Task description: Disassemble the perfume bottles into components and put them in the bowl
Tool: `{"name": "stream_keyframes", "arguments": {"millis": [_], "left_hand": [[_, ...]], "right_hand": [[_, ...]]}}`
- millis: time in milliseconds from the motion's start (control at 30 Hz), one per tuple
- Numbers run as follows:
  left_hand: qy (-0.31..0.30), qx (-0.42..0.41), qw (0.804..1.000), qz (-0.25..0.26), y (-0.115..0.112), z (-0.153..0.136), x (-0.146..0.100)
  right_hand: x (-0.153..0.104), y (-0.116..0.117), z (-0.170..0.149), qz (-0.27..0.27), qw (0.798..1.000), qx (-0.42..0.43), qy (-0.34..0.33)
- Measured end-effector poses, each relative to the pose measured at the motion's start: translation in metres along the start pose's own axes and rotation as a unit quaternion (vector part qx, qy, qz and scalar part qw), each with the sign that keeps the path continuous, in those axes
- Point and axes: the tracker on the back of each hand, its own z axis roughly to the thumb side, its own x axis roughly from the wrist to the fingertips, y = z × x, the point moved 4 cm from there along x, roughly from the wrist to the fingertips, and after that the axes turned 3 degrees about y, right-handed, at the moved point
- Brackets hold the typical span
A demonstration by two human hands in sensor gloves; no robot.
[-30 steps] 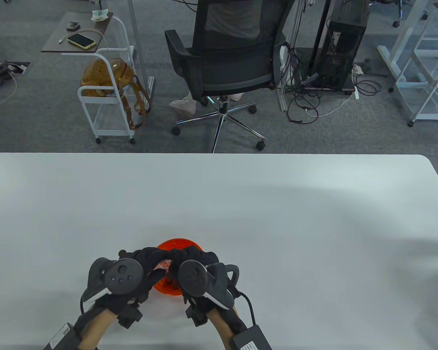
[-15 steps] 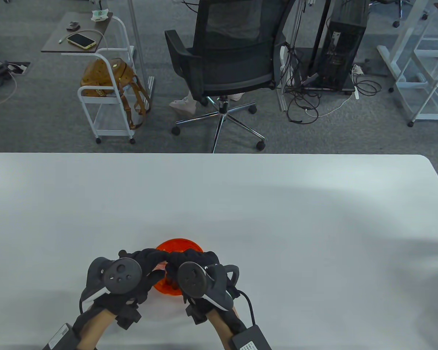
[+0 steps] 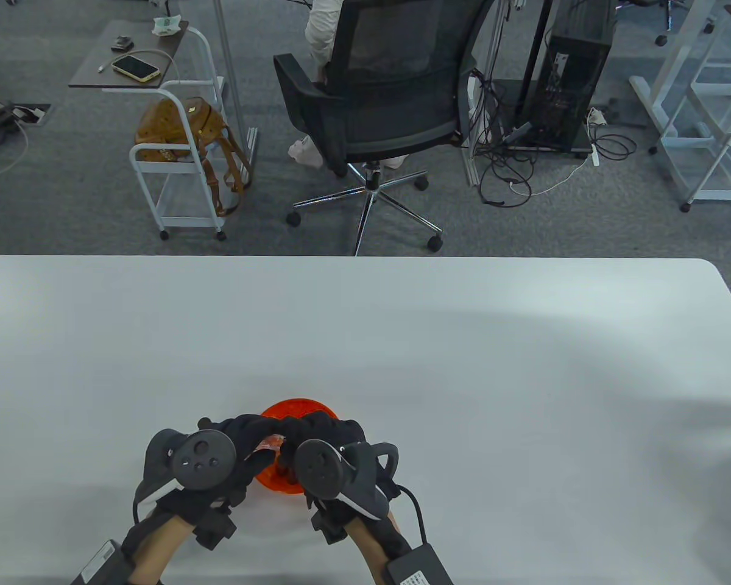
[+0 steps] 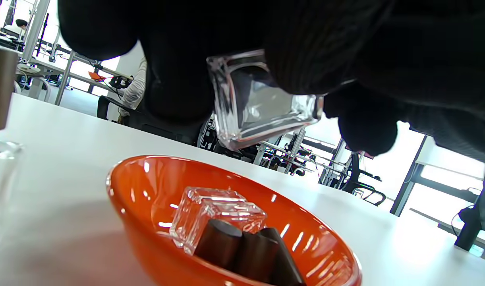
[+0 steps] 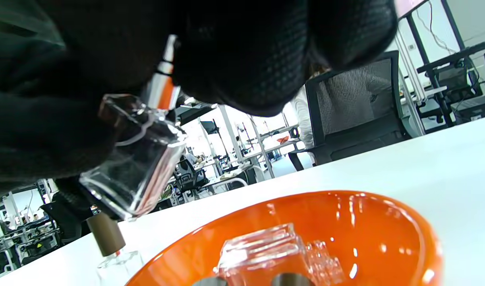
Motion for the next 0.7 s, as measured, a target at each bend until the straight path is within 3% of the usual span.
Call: {"name": "stream_keyframes", "arguments": {"millis": [700], "left_hand": [[-0.001, 0.001, 1.0, -0.009, -0.0018, 0.0001, -0.0006]], "right_hand": [[0.0001, -0.0007, 0.0008, 0.001, 1.0, 0.001, -0.001]]}}
